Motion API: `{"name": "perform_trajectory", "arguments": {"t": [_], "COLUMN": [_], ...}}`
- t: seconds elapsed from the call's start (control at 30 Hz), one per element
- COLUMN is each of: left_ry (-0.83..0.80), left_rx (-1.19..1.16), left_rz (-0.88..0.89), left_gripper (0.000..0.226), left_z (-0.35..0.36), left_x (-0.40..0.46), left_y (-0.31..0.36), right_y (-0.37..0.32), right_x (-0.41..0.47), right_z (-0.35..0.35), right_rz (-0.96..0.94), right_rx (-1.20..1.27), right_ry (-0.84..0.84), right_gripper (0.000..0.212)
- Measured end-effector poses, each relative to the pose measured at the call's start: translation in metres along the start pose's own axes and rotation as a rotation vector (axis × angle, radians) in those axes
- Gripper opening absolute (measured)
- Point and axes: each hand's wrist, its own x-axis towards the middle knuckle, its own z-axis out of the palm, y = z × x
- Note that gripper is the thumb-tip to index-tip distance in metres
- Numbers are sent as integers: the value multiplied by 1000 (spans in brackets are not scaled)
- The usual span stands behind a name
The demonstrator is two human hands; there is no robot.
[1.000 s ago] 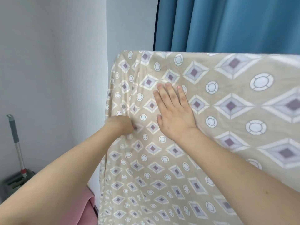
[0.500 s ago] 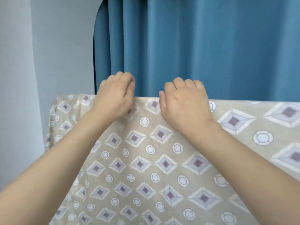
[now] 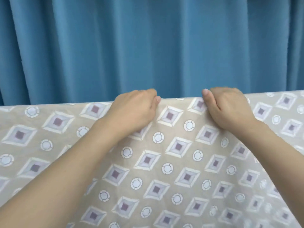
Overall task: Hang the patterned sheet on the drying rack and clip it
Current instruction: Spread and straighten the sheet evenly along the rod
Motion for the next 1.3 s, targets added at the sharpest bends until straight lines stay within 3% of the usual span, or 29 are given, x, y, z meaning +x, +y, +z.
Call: {"name": "perform_trajectory", "arguments": {"t": [0.17,0.27,0.47,0.57,0.7,0.77,0.83,0.97,1.17,1.3], "left_ry": [227,360,605,574,346,248,262,397,335,307], "left_rx": [-130,-98,-76,-48,149,208,231,186,105,109], "left_rz": [103,192,236,271,293,253,208,247,383,402], "left_gripper": [12,14,9,9,16,17,16,23,40,48], "left_z": [17,28,52,65,70,63,57,56,98,122], "left_x": [0,-2,-14,-21,-22,-18,-13,6,62,91], "left_y": [-10,-11,-7,-5,8,21,36,78,174,245], "right_y": [21,21,29,39,38,37,45,88,167,233], "right_x": [-19,-27,-36,-42,-55,-69,-84,-99,-116,-141], "right_z": [17,24,34,33,31,34,34,17,-22,-41], "right_rz": [-110,-142,-229,-227,-209,-229,-214,-33,251,592], "right_rx": [94,140,56,58,33,40,101,169,122,111], "right_ry": [91,168,357,372,413,341,235,108,172,188], "right_gripper": [38,26,27,34,24,21,23,31,24,29]}}
